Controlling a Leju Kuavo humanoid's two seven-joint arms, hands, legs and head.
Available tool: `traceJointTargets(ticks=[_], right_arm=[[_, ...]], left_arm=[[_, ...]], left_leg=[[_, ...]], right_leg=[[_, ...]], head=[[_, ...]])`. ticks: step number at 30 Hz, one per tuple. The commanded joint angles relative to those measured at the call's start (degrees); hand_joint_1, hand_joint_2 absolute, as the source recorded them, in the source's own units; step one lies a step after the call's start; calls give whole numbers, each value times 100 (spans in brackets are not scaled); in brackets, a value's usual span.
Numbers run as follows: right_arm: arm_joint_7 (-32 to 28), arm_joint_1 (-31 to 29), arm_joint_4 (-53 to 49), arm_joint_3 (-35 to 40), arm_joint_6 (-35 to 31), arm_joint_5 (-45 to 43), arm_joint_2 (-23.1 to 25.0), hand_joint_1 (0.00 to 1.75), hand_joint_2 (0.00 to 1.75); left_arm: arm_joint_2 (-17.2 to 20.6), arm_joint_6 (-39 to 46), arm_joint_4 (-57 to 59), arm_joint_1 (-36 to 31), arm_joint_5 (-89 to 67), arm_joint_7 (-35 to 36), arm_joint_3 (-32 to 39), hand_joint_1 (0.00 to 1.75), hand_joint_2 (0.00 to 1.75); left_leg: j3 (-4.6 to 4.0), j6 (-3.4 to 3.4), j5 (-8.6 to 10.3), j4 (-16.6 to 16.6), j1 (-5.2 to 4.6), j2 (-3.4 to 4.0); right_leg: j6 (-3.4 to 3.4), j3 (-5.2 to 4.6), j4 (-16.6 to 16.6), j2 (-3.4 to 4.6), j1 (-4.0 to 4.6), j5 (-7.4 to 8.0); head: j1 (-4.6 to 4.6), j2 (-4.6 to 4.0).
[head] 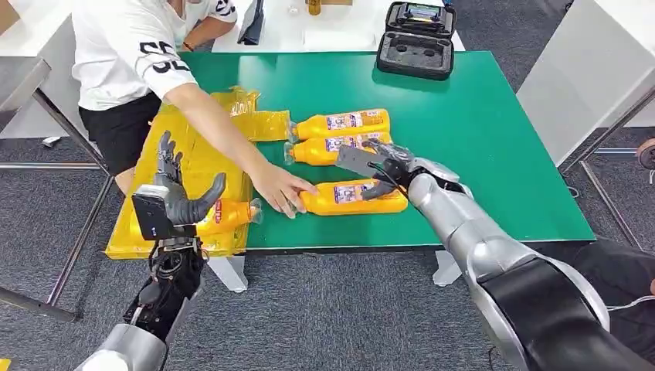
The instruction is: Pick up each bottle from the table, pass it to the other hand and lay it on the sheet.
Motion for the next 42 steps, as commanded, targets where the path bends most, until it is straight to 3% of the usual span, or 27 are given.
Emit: traceJointTargets(ticks=[1,19,42], right_arm=[[75,-223,455,209,10,23,7,0,175],[-82,314,433,332,266,81,194,0,175],[53,218,398,199,5,63,-44,0,175]], left_arm=[[93,-11,440,-243,21,19,-192,0,175],[51,48,541,-237,95,19,-247,0,175],[54,72,608,-165,112,19,-211,0,175]], left_leg=[[32,-10,-14,0,6,-2],[26,-8,-10,-3,6,-2],[35,-10,-16,0,5,0]], right_leg=[[-9,34,-1,-3,6,-14],[-7,29,-5,-2,6,-10],[-9,36,-1,-2,5,-16]], head=[[0,0],[0,0],[0,0]])
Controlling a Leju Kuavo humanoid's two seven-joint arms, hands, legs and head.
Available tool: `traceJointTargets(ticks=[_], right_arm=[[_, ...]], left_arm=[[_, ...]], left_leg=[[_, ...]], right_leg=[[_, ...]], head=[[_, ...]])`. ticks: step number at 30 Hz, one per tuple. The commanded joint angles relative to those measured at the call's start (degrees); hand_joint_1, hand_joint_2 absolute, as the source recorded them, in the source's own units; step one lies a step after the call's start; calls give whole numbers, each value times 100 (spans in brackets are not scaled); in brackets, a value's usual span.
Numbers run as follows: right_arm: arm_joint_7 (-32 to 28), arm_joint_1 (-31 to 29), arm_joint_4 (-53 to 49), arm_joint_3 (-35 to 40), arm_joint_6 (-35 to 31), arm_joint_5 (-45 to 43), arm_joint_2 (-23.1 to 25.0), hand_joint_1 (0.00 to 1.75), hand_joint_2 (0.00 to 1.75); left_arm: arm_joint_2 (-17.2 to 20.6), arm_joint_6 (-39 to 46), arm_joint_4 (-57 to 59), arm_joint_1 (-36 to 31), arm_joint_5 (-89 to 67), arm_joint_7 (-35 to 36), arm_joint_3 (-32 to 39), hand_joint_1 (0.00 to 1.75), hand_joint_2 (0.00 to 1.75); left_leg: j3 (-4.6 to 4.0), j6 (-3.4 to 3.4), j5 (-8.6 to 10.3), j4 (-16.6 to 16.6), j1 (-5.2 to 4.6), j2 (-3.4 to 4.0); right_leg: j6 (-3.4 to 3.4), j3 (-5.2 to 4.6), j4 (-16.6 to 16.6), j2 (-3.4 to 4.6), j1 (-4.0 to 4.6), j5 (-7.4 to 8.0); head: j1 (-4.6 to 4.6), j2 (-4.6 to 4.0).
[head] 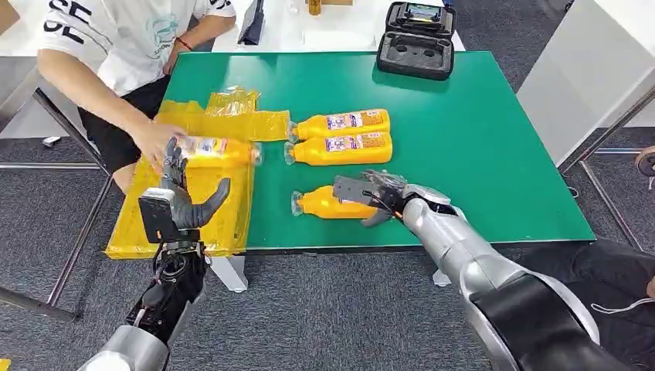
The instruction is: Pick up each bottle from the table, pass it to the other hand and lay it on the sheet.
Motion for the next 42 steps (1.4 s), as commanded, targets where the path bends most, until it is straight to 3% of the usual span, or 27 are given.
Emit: traceJointTargets(ticks=[1,42], right_arm=[[19,-236,261,40,-69,-66,-98,0,175],[104,86,322,255,444,172,-269,0,175]], left_arm=[[55,-34,422,-180,14,19,-129,0,175],[-72,-95,741,-286,33,19,-172,0,175]], left_leg=[[19,-7,-8,-2,2,-1],[35,-10,-13,-1,8,-6]], right_leg=[[-6,19,-1,-2,2,-9],[-8,38,-6,-8,8,-14]], head=[[0,0],[0,0]])
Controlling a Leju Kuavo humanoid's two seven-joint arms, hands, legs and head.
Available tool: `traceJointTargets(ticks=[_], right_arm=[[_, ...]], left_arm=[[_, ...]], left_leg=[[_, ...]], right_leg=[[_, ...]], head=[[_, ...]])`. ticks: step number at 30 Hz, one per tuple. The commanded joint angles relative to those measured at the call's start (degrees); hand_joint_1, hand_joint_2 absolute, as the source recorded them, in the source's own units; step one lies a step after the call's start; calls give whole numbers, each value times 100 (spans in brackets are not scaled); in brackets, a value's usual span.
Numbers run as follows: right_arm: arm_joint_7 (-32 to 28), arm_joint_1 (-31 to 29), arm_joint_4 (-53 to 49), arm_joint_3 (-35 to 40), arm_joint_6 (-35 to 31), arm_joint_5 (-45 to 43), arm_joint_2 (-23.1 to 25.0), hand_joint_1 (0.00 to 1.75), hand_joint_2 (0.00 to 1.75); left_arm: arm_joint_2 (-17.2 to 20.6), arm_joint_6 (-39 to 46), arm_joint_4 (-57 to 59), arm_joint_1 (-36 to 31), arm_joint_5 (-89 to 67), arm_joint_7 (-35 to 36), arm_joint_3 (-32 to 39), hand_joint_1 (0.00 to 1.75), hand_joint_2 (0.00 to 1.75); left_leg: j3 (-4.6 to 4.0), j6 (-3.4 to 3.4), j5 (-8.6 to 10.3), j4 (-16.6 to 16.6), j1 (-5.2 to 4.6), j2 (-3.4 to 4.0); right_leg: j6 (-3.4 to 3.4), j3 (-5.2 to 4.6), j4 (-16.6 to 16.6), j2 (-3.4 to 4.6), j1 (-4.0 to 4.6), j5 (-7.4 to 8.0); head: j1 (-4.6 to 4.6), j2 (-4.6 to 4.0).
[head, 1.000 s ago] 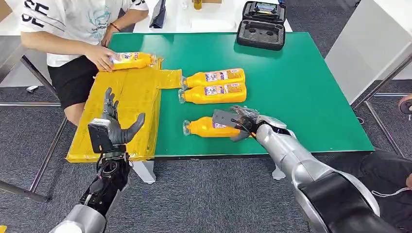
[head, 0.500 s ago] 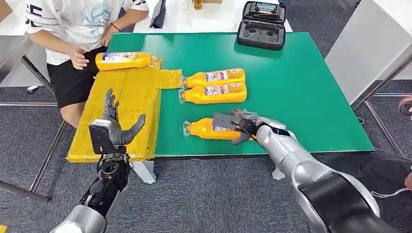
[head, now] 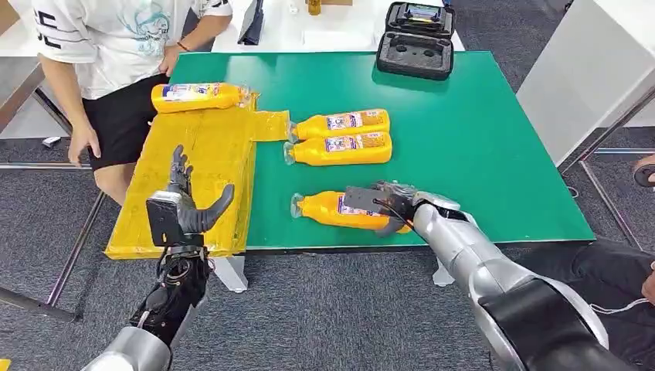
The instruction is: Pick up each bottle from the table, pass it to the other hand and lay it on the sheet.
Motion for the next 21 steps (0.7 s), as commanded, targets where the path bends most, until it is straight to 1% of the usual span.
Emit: traceJointTargets(ticks=[1,2,3,4,5,6,7,8,10,11,12,13,14,15,17,18,19,20,21], right_arm=[[34,-52,283,248,50,36,-45,9,175],[26,-35,280,252,41,39,-53,40,175],[26,-35,280,252,41,39,-53,40,175],[26,-35,280,252,41,39,-53,143,175],[26,-35,280,252,41,39,-53,152,175],[26,-35,280,252,41,39,-53,152,175],[-25,-19,256,252,-2,44,-81,166,175],[-25,-19,256,252,-2,44,-81,168,175],[-43,-2,251,249,-39,45,-70,168,175],[-43,-2,251,249,-39,45,-70,169,175],[-43,-2,251,249,-39,45,-70,169,175],[-39,8,258,250,-65,50,-62,171,175],[-39,8,258,250,-65,50,-62,169,175],[-41,12,264,244,-90,51,-54,169,175],[-53,8,263,222,-130,35,-34,169,175],[-109,-3,259,177,-180,-2,-17,166,175],[-109,-3,259,177,-180,-2,-17,169,175],[-124,-10,253,160,-206,-15,-6,175,175],[-264,-12,210,118,-363,-38,11,175,175]], left_arm=[[-11,-14,444,-281,27,19,-172,0,175],[-6,-13,452,-271,17,19,-183,0,175],[-6,-13,452,-271,17,19,-183,0,175],[-6,-13,452,-271,17,19,-183,0,175],[-6,-13,452,-271,17,19,-183,0,175],[-6,-13,452,-271,17,19,-183,0,175],[11,1,440,-243,21,19,-185,0,175],[11,1,440,-243,21,19,-185,0,175],[22,15,416,-211,28,19,-178,0,175],[22,15,416,-211,28,19,-178,0,175],[22,15,416,-211,28,19,-178,0,175],[35,33,399,-170,29,19,-171,0,175],[35,33,399,-170,29,19,-171,0,175],[40,29,430,-163,11,19,-180,0,175],[42,55,417,-147,6,19,-175,0,175],[48,57,393,-135,10,19,-160,0,175],[48,57,393,-135,10,19,-160,0,175],[55,51,382,-128,14,19,-152,0,175],[64,61,338,-106,16,19,-135,0,175]], left_leg=[[25,-8,-8,-3,5,-8],[20,-7,-7,-2,4,-7],[15,-5,-4,-4,3,-7],[29,-9,-11,-2,6,-8],[20,-6,-6,-3,5,-8],[33,-10,-12,-1,8,-9],[28,-8,-9,-3,6,-9],[40,-11,-15,-1,8,-9],[25,-7,-7,-4,5,-9],[40,-10,-13,-4,8,-11],[28,-8,-9,-2,7,-8],[44,-11,-15,-5,8,-10],[56,-14,-23,-2,9,-6],[25,-7,-8,-5,4,-4],[60,-15,-22,-8,9,-4],[62,-16,-23,-8,11,-4],[27,-8,-9,-5,3,-2],[42,-12,-15,-6,7,1],[24,-8,-8,-5,3,0]], right_leg=[[-7,28,-4,-9,5,-11],[-6,22,-4,-8,5,-8],[-5,17,-4,-8,4,-6],[-8,33,-4,-9,7,-13],[-5,23,-5,-9,5,-8],[-8,37,-5,-10,8,-14],[-7,31,-4,-10,6,-12],[-9,44,-5,-10,8,-17],[-6,27,-5,-10,5,-9],[-9,44,-7,-12,8,-15],[-7,31,-6,-9,7,-11],[-10,48,-8,-11,8,-17],[-12,61,-7,-8,10,-23],[-6,26,-6,-5,4,-8],[-13,63,-11,-6,10,-22],[-14,65,-11,-6,11,-23],[-7,27,-5,-2,3,-10],[-10,42,-7,0,8,-14],[-6,24,-5,-1,4,-8]], head=[[0,0],[0,0],[0,0],[0,0],[0,0],[0,0],[0,0],[0,0],[0,0],[0,0],[0,0],[0,0],[0,0],[0,0],[0,0],[0,0],[0,0],[0,0],[0,0]])
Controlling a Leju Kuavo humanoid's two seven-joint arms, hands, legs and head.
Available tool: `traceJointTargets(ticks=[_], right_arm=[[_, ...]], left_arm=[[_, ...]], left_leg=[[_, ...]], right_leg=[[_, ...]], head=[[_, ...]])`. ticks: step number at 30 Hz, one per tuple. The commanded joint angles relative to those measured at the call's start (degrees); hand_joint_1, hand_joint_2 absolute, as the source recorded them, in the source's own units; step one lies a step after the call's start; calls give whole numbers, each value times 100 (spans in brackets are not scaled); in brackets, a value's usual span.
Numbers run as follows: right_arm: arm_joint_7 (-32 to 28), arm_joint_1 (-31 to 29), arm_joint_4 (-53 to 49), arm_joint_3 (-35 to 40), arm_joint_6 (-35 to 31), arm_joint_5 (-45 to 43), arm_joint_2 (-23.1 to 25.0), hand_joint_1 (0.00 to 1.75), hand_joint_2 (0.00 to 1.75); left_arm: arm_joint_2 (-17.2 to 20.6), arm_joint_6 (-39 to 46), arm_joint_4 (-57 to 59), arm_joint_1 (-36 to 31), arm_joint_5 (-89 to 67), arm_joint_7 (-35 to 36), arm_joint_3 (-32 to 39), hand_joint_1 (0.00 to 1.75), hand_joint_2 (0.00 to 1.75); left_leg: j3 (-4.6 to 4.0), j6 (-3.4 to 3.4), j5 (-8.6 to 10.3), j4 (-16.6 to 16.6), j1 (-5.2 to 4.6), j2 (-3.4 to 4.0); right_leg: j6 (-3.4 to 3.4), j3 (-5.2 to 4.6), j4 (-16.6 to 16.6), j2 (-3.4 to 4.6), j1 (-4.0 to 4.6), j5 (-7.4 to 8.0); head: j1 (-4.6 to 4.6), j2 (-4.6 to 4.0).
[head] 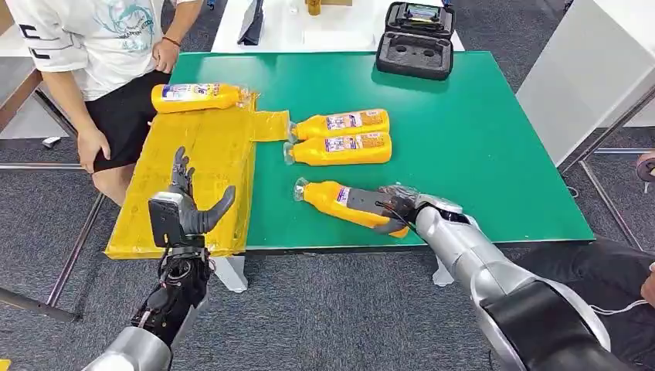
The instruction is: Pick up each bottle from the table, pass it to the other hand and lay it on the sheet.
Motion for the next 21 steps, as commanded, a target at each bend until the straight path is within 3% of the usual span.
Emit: traceJointTargets(ticks=[1,4,6,12,18,21], right_arm=[[-414,-64,173,-34,-365,-118,80,175,175],[-740,-122,66,-296,-896,-293,195,175,175],[-1417,-62,-234,-783,-1373,-743,299,175,175],[-2426,117,-1094,-1272,-2389,-1144,472,175,175],[-2870,413,-1583,-1429,-2842,-1370,520,175,175],[-3038,568,-1667,-1463,-2755,-1606,566,175,175]], left_arm=[[74,33,208,-82,12,19,-113,0,175],[138,39,-58,87,47,19,-29,0,175],[177,25,-370,271,98,19,61,0,175],[202,-465,-815,633,519,19,321,0,175],[180,-1097,-1041,859,972,19,474,0,175],[172,-1460,-1320,1018,1089,89,404,0,175]], left_leg=[[33,-11,-12,-5,6,0],[35,-11,-16,-2,7,9],[32,-12,-19,0,4,19],[10,-6,-9,-3,3,14],[9,-6,-7,-3,4,5],[15,-7,-9,-5,4,6]], right_leg=[[-9,33,-5,-1,6,-12],[-10,33,-4,8,7,-12],[-10,28,1,18,5,-13],[-6,10,-1,14,3,-4],[-6,10,-3,6,4,-4],[-7,17,-5,7,4,-7]], head=[[0,0],[0,0],[0,0],[2,0],[0,0],[0,0]])
